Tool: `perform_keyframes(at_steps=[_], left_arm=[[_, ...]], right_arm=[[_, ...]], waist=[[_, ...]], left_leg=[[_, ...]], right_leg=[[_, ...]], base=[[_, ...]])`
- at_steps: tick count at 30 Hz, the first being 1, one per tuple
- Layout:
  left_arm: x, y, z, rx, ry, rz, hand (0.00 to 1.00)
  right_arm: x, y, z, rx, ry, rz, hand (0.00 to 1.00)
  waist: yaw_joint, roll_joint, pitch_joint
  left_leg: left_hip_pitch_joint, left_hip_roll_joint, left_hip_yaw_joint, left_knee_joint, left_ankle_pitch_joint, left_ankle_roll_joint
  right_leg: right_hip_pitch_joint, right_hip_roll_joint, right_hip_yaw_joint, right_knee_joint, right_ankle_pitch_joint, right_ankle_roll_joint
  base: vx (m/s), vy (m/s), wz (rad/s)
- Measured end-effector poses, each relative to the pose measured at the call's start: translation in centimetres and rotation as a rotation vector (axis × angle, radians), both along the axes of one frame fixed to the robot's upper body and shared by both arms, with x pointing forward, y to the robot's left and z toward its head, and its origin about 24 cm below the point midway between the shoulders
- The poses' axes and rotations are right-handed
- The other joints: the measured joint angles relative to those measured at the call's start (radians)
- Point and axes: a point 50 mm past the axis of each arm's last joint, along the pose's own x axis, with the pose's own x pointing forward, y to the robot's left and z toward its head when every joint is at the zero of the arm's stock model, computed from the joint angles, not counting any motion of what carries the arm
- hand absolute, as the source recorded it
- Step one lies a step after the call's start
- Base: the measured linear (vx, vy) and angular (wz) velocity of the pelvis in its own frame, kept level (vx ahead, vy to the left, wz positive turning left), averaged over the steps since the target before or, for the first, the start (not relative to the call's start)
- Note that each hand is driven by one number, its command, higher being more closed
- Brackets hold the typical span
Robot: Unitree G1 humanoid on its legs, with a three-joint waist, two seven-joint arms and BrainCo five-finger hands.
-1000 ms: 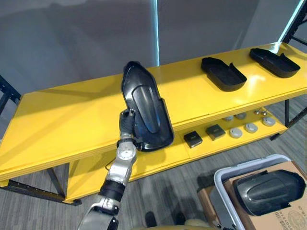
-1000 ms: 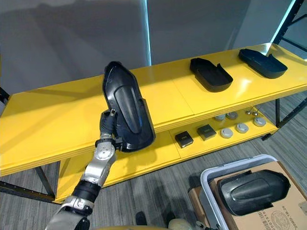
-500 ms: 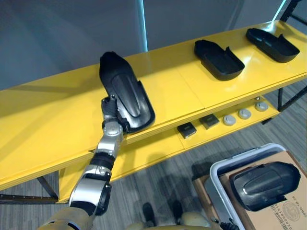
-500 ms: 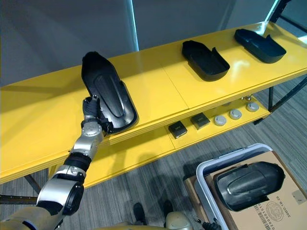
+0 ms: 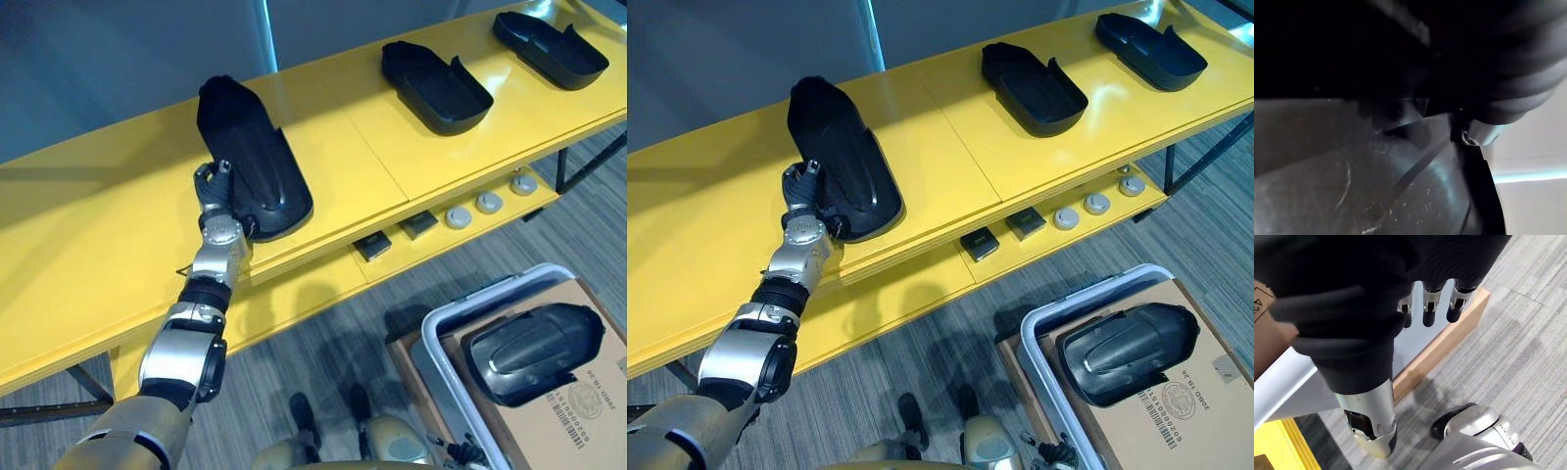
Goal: Walk over and take plastic housings, then place them on the shelf
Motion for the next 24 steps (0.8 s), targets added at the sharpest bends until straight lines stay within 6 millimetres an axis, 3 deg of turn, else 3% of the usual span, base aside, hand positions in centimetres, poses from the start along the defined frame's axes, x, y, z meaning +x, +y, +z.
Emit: perform_keyframes(at_steps=[6, 14, 24], left_arm=[[-0.1, 0.1, 0.1, -0.002, -0.005, 0.021, 0.0], [-0.4, 0.2, 2.9, -0.024, -0.152, 0.063, 0.0], [-0.6, 0.1, 4.0, 0.05, -0.198, 0.077, 0.0]], right_arm=[[0.0, 0.0, 0.0, -0.001, -0.001, 0.0, 0.0], [0.0, 0.0, 0.0, -0.001, 0.0, 0.0, 0.0], [0.0, 0.0, 0.0, 0.001, 0.0, -0.004, 0.0]], waist=[[-0.001, 0.0, 0.0], [0.0, 0.0, 0.0], [-0.001, 0.0, 0.0]], left_leg=[[0.012, -0.001, -0.005, 0.0, 0.0, 0.0], [0.019, -0.003, -0.009, 0.0, 0.001, -0.001], [0.029, -0.003, -0.016, 0.0, 0.001, -0.001]], right_leg=[[0.015, -0.002, -0.005, 0.0, 0.0, 0.0], [0.022, -0.004, -0.011, -0.004, 0.001, 0.001], [0.044, -0.004, -0.016, -0.023, 0.006, 0.0]], base=[[0.0, 0.004, 0.03], [-0.01, 0.002, 0.01], [0.01, -0.001, 0.01]])
